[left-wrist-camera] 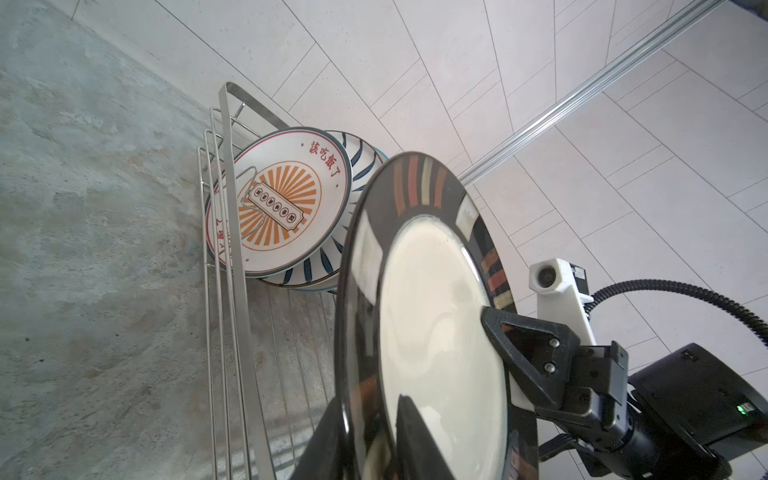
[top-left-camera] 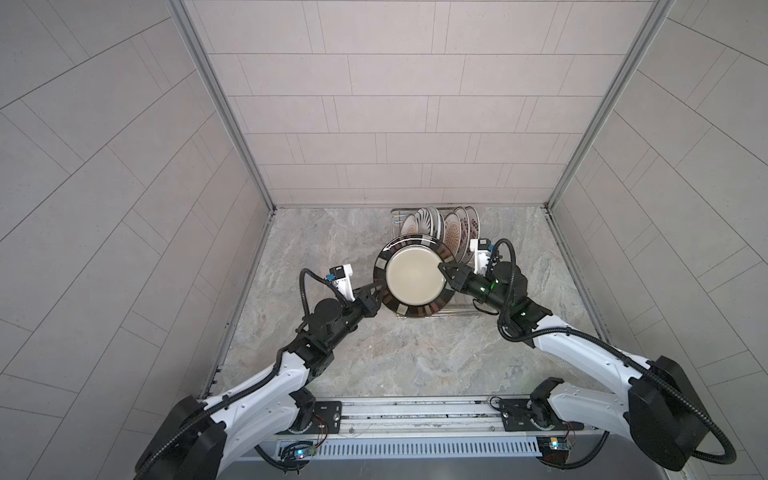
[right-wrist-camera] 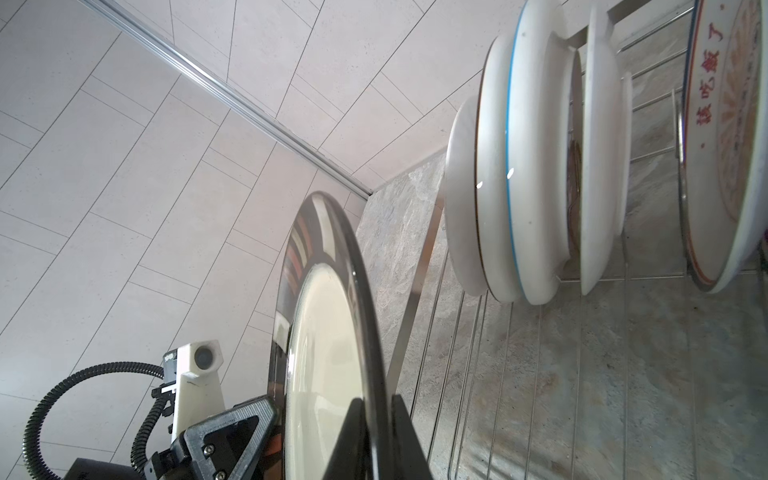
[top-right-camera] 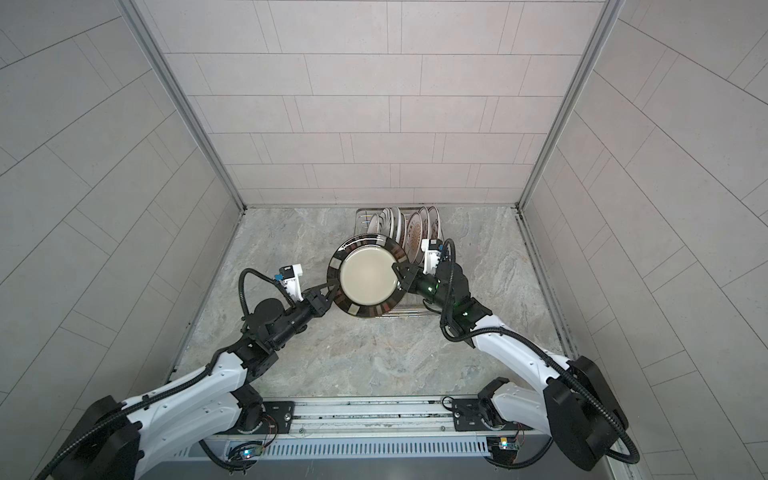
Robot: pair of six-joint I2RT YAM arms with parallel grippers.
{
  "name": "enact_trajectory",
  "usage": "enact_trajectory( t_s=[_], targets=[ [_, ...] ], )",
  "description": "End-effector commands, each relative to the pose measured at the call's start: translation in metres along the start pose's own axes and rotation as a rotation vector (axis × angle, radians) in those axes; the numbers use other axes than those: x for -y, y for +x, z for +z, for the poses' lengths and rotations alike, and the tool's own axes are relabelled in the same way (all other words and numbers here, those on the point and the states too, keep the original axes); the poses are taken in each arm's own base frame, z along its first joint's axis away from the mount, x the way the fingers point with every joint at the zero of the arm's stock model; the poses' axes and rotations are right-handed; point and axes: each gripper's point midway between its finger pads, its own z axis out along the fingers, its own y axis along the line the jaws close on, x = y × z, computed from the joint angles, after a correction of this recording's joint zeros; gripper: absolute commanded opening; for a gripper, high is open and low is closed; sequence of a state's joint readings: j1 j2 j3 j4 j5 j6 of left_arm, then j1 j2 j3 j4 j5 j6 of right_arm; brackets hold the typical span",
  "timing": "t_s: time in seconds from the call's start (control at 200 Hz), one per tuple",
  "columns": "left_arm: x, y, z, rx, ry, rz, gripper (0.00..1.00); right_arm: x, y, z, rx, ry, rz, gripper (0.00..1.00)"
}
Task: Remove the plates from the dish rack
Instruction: 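Grasp the plate rim with the left gripper while the right gripper releases it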
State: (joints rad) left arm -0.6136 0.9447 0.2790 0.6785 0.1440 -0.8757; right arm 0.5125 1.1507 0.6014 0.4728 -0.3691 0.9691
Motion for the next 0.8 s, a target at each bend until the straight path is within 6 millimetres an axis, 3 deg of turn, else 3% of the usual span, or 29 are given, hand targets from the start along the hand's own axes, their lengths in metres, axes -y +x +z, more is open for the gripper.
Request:
enact_trajectory(
  t_s=[0.0,0.16,0.185,0.265,0.49,0.686,0.796],
  targets=[
    [0.023,-0.007,0.004,0.015,0.107,-0.028,0.29,-0.053,-0.03,-0.009,0.099,-0.187,-0.03,0.0],
    [0.026,-0.004,0.006,-0.001,0.128,-0.04,0.23,-0.056,-0.031,-0.011,0.108,-0.198,-0.032,0.0],
    [0.027,-0.004,0.006,-0.001,0.131,-0.044,0.23,-0.046,-0.024,-0.011,0.095,-0.178,-0.026,0.0],
    [0.03,-0.004,0.005,-0.005,0.149,-0.056,0.22,-0.046,-0.024,-0.01,0.093,-0.177,-0.027,0.0],
    [0.035,-0.007,0.001,0.002,0.16,-0.058,0.02,-0.043,-0.015,-0.006,0.042,-0.162,-0.049,0.0],
    [0.037,-0.007,0.0,0.0,0.169,-0.089,0.02,-0.036,-0.014,-0.007,0.046,-0.123,-0.075,0.0],
    [0.038,-0.009,-0.003,0.007,0.169,-0.099,0.01,-0.04,-0.011,-0.008,0.032,-0.137,-0.091,0.18]
  ],
)
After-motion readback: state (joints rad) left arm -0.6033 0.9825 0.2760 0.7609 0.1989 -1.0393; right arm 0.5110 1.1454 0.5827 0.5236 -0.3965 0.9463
